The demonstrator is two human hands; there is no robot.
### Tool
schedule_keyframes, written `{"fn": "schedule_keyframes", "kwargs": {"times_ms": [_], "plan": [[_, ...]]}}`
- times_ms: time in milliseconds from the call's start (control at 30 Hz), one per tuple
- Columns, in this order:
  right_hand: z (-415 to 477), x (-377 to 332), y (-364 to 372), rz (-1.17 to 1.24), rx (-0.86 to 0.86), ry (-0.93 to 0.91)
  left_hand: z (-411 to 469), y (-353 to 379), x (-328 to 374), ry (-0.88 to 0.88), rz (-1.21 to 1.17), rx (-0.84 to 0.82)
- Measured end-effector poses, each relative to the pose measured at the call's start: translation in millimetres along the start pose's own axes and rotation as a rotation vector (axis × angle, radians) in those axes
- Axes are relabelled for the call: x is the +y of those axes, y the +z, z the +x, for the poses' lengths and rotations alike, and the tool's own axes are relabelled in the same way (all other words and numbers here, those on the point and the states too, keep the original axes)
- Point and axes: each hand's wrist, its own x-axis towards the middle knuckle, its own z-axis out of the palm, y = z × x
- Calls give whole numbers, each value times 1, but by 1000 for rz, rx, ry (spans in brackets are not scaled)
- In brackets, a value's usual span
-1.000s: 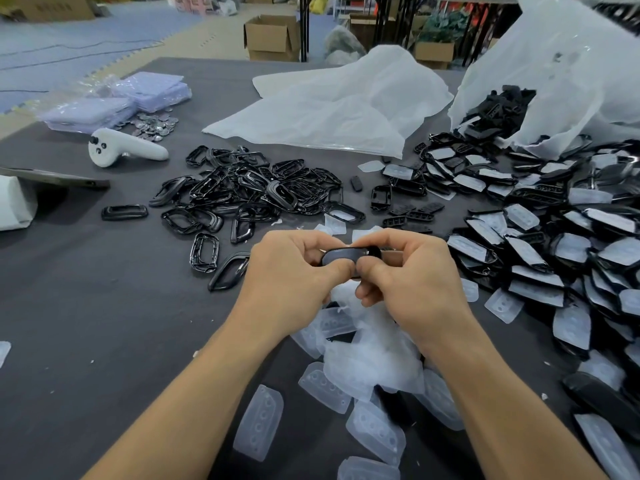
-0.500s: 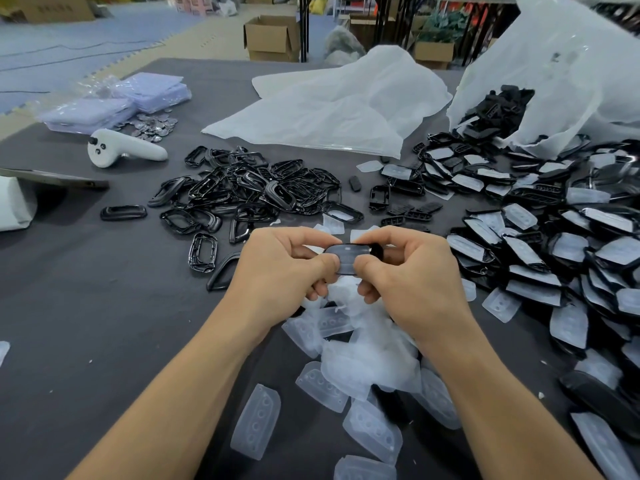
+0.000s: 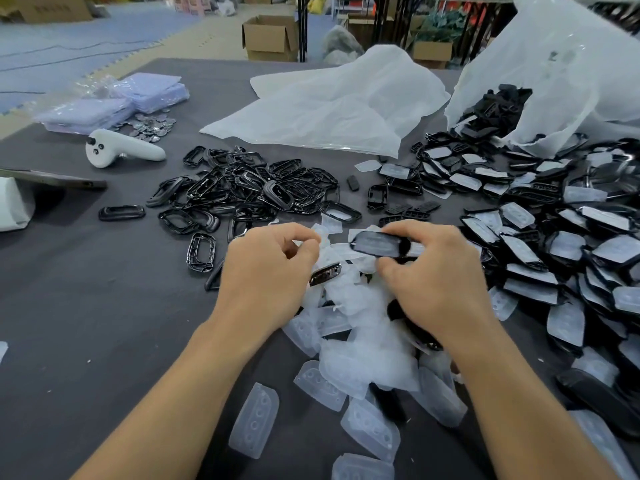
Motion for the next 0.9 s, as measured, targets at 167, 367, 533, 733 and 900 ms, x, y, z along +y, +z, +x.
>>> {"fn": "schedule_keyframes", "kwargs": {"times_ms": [167, 367, 533, 733, 900], "plan": [[13, 18, -14, -120, 63, 155, 9, -14, -10, -13, 477, 225], [5, 6, -6, -48, -10, 39, 18, -34, -23, -113, 904, 151], [-10, -12, 19, -22, -183, -113, 18, -33, -25, -108, 957, 82], [-13, -13, 25, 8, -200, -101, 20, -35, -27, -111, 696, 99], [-16, -18, 36, -85, -270, -253, 22, -33, -25, -77, 263, 92]]}}
